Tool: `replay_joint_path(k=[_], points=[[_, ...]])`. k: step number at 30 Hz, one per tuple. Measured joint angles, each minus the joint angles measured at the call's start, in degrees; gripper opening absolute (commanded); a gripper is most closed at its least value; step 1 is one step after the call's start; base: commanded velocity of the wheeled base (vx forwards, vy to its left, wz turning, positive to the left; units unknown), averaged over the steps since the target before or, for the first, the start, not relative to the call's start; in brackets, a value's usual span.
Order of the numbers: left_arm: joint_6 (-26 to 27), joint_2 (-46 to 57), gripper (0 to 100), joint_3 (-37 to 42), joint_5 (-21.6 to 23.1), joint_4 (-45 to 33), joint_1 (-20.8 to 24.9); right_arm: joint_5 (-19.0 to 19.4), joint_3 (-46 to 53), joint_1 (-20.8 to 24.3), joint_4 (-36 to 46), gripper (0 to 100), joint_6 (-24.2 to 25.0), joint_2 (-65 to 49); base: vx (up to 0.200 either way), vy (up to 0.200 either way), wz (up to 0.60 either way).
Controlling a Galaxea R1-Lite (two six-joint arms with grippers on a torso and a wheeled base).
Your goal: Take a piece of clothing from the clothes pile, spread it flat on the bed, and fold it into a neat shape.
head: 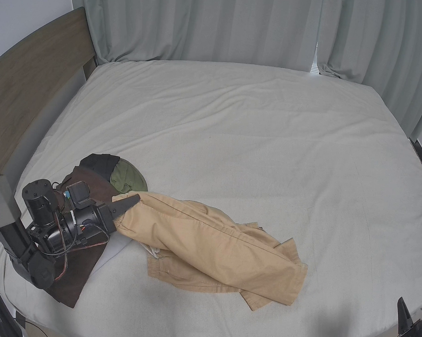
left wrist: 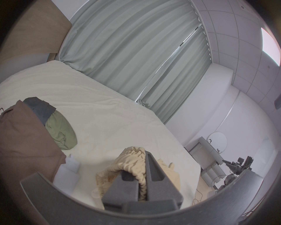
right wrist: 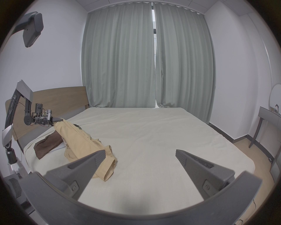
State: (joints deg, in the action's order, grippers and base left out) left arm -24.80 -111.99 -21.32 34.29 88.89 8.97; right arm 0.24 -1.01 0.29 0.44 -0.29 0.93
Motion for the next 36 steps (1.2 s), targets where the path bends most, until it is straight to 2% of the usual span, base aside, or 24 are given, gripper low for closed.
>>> replay_joint_path(k=[7, 26, 32, 36], points=[[1.6, -2.0, 0, 0.5, 0.3, 0.0, -2.0, 0.3, 0.0, 0.0, -0.1, 100, -0.4, 0.0, 0.0, 0.0, 0.0], [1.7, -4.1, 0, 0.2, 0.2, 0.0, -2.9, 0.6, 0.0, 0.0, -0.5, 100, -0.5, 0.0, 0.0, 0.0, 0.0], [1.6, -4.1, 0, 0.0, 0.3, -0.1, -3.6, 0.6, -2.1, 0.0, -7.3, 100, -1.0, 0.3, 0.0, 0.0, 0.0], [1.6, -4.2, 0, -0.1, 0.3, -0.1, -3.9, 2.1, -5.7, 0.5, -7.2, 100, -1.0, 3.4, 0.0, 0.0, 0.0]])
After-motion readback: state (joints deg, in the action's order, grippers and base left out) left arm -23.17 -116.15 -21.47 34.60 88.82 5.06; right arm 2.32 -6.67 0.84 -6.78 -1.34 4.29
